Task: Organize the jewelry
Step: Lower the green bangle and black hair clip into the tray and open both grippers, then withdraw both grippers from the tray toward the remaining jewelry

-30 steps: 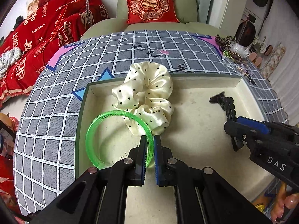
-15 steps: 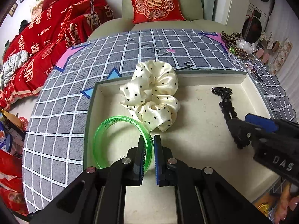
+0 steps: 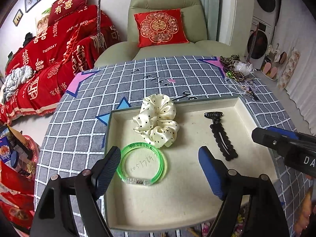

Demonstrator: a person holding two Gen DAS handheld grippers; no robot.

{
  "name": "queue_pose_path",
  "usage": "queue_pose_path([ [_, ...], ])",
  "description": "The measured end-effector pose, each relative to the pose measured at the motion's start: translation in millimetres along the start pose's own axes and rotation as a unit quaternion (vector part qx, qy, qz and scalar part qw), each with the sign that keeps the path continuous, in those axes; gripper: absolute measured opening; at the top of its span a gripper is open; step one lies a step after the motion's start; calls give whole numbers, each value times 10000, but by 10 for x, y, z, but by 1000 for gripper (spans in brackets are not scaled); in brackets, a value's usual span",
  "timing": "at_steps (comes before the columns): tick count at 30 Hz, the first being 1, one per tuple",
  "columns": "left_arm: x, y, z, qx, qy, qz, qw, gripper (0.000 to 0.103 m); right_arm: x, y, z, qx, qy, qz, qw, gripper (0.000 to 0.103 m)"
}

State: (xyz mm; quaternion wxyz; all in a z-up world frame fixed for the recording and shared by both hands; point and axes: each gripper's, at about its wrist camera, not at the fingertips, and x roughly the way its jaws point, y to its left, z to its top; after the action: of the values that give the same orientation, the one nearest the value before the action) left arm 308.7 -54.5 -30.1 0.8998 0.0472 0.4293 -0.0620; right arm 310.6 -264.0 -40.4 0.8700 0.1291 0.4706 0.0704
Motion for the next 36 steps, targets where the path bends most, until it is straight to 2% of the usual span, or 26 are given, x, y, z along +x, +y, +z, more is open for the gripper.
queue_pose_path([
  [6, -259, 59, -196, -107, -29, -80, 9999, 88, -228, -5, -170, 28, -65, 2, 10000, 61],
  [13, -580, 131, -569, -232, -10, -180, 9996, 88, -458, 90, -457, -59, -111, 105, 9999, 62],
  [14, -620, 139, -621, -246, -16, -188, 9995, 89, -485, 103, -500, -73, -105, 115, 9999, 64],
  [16, -700, 151, -735, -293, 7, -217, 9993, 103, -560, 143, -609, -131, -124, 127, 9998, 70],
  [19, -836, 168, -896, -360, -35, -268, 9990, 103, -675, 200, -773, -230, -181, 114, 9995, 76],
  [20, -861, 168, -934, -365, -34, -271, 9990, 103, -704, 219, -826, -259, -179, 115, 9994, 83],
  [26, -1017, 94, -1247, -221, 74, -210, 9995, 103, -846, 264, -1110, -327, -161, 195, 9991, 85],
  [30, -1063, 98, -1420, -314, 268, -312, 9987, 103, -924, 241, -1291, -298, -142, 187, 9993, 88],
  [35, -1130, 102, -1611, -357, 329, -245, 9985, 103, -1020, 208, -1502, -237, -150, 182, 9994, 89],
  [36, -1138, 110, -1642, -363, 347, -236, 9985, 103, -1039, 197, -1533, -217, -164, 175, 9995, 97],
])
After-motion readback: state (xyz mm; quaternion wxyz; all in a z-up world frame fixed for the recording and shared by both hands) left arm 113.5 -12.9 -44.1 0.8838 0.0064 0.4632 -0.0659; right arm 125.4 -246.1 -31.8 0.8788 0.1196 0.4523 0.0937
